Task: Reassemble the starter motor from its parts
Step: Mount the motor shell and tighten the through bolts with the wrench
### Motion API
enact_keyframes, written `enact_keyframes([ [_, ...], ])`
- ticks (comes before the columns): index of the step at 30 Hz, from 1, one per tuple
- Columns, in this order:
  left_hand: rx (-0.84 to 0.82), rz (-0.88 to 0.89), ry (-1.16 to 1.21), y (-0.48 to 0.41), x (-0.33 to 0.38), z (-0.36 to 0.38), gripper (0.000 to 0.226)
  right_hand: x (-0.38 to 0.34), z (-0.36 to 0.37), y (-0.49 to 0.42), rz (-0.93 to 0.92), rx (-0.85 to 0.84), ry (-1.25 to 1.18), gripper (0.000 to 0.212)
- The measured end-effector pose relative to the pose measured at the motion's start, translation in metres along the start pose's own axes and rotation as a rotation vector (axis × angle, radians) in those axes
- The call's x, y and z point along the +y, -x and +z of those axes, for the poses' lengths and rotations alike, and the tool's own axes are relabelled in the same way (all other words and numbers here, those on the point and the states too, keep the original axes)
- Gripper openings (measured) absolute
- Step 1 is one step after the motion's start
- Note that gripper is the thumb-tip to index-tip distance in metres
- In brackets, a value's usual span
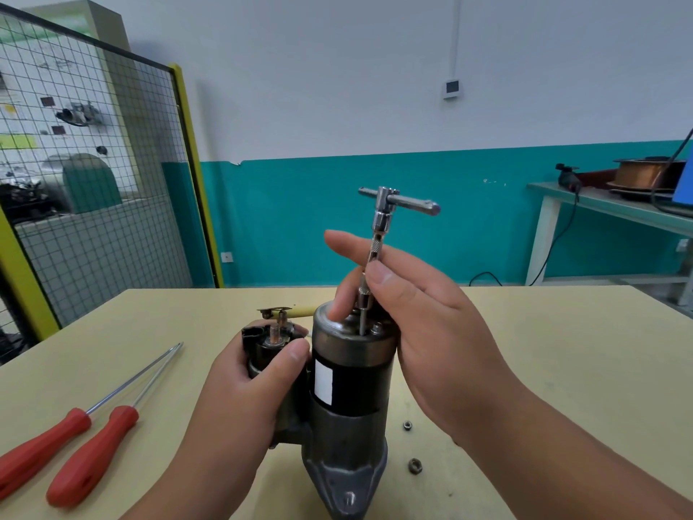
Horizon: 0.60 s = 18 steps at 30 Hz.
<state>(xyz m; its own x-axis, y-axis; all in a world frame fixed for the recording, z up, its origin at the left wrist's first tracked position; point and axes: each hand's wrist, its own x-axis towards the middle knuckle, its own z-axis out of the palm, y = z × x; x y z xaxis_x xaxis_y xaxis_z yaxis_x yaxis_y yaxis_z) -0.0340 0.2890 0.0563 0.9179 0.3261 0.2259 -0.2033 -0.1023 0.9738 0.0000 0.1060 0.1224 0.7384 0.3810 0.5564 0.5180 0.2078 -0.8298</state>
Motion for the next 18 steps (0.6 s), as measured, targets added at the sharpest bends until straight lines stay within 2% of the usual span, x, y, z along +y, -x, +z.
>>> enact_keyframes([
  [5,0.008,0.024,-0.037,-0.0001,-0.0012,-0.0008,0.057,0.0002,-0.0017,0.0002,0.004,0.001,-0.032,0.037],
  [8,0.009,0.025,-0.021,-0.0004,-0.0016,-0.0007,0.059,-0.0017,-0.0002,0.0008,-0.021,-0.005,-0.008,0.027],
  [12,-0.001,0.019,-0.017,-0.0009,-0.0014,-0.0006,0.051,-0.0033,0.0017,0.0012,-0.040,-0.007,0.041,0.019],
  [18,0.008,0.021,0.027,0.0005,0.0015,0.0004,0.046,-0.0031,0.0005,0.0019,-0.022,0.004,-0.006,0.031],
])
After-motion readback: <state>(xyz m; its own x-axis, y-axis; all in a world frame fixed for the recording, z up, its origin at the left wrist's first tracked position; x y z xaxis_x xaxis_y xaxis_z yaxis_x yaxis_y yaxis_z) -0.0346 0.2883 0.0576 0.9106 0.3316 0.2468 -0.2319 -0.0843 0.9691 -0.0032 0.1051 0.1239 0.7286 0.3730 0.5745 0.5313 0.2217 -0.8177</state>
